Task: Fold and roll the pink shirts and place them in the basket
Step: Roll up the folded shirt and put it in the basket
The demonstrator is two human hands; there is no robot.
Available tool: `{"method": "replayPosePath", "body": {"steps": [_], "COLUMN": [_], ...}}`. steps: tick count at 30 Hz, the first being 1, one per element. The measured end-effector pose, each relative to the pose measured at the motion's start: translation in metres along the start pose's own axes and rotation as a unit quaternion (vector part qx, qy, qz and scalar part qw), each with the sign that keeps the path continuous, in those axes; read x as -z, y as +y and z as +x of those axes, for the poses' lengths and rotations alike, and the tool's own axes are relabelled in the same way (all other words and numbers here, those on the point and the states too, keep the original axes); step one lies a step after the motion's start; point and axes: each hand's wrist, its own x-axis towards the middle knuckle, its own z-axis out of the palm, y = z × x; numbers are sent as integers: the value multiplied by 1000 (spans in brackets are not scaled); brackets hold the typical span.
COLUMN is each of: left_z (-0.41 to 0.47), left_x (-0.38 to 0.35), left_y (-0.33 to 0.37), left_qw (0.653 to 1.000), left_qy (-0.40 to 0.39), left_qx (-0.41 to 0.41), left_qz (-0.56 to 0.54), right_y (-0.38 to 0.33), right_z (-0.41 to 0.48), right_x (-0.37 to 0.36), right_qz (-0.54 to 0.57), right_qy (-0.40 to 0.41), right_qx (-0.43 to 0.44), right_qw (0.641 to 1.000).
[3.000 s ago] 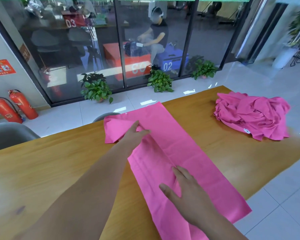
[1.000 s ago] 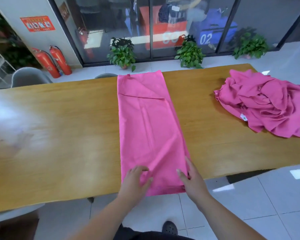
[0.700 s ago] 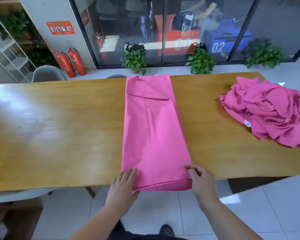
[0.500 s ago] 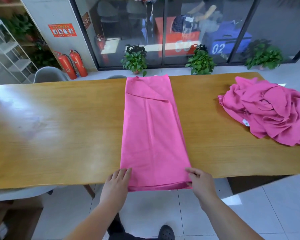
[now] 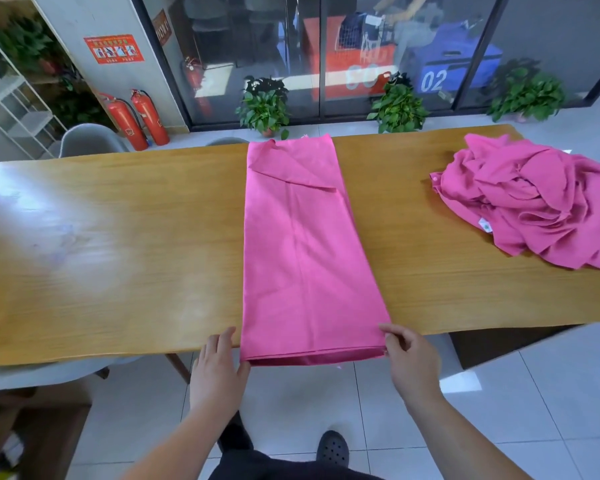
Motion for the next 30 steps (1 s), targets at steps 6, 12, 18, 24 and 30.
{"method": "replayPosePath", "body": {"steps": [6, 12, 18, 24, 30], "left_z": [-5, -5, 2, 11, 14], "left_x": [-3, -5, -11, -9, -8], "left_y": [-3, 1, -1, -6, -17], "left_qw": [995, 971, 872, 843, 819], "left_qy": [-36, -82, -104, -57, -91], "left_qx": [73, 133, 233, 264, 259], "left_qz": [-52, -180, -419, -466, -505], "right_y": [28, 33, 42, 44, 34], "right_z": [4, 9, 18, 32, 30], "right_x": [-5, -7, -13, -6, 7], "right_qz": [-32, -61, 67, 233, 245], "right_qy": [-35, -15, -81, -111, -172], "right_qx": [-61, -69, -120, -165, -179], "right_qw": [997, 996, 987, 952, 937]}}
